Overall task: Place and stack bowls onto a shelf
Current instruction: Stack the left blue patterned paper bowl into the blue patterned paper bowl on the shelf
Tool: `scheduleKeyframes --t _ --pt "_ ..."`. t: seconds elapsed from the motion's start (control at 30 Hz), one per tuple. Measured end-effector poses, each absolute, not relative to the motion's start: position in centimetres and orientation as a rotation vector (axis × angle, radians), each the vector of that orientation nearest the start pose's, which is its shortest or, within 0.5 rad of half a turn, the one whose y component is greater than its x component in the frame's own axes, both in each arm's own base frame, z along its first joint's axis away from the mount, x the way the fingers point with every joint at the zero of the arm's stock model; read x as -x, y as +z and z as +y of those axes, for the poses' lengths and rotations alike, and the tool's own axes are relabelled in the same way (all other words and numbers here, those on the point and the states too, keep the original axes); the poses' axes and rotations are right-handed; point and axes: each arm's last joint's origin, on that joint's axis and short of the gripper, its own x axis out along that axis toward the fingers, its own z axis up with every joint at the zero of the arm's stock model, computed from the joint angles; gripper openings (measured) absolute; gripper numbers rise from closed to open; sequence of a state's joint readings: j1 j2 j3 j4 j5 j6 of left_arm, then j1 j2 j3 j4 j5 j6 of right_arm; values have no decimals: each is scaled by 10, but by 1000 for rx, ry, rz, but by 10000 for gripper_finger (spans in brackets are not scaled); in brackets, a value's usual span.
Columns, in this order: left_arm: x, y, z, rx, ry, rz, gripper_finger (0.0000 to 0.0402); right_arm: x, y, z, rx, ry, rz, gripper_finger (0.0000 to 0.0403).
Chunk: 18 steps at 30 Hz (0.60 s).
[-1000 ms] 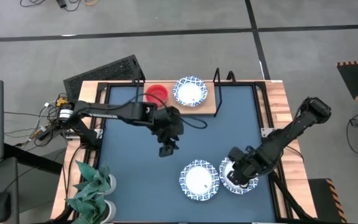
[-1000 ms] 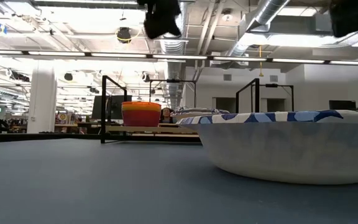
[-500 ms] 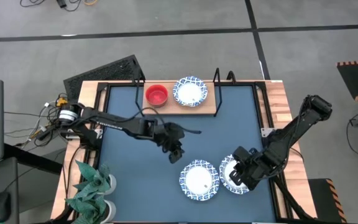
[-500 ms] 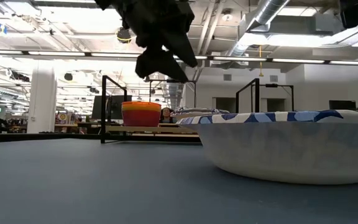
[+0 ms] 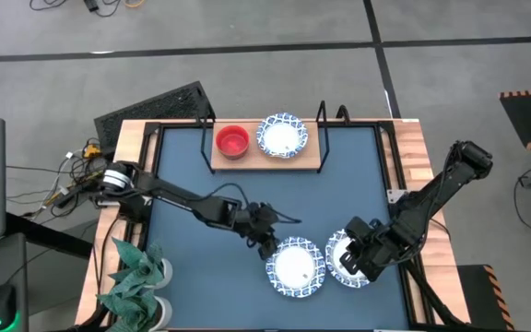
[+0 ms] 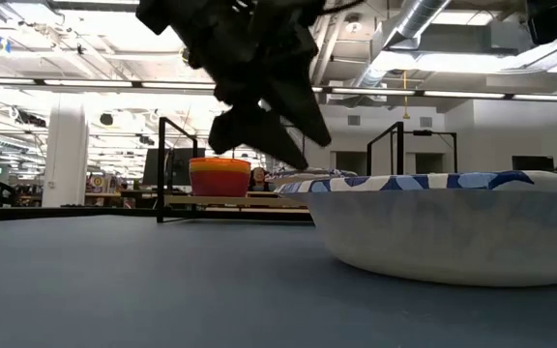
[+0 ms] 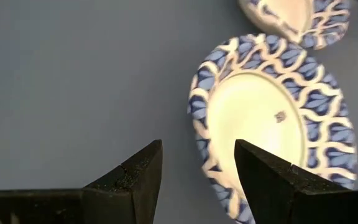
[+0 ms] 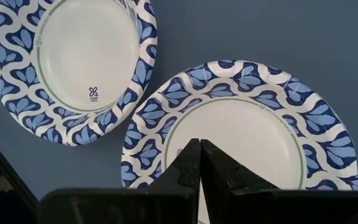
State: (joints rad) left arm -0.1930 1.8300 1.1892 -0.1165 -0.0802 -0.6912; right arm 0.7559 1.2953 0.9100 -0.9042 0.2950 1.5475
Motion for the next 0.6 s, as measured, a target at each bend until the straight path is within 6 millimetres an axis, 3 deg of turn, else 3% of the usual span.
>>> scheduleKeyframes --t 0.47,0.6 --pt "-408 151 -94 517 123 843 182 -169 230 147 -706 -510 1068 33" --pt "-407 147 -94 517 99 875 139 -169 230 147 -704 -512 1064 33"
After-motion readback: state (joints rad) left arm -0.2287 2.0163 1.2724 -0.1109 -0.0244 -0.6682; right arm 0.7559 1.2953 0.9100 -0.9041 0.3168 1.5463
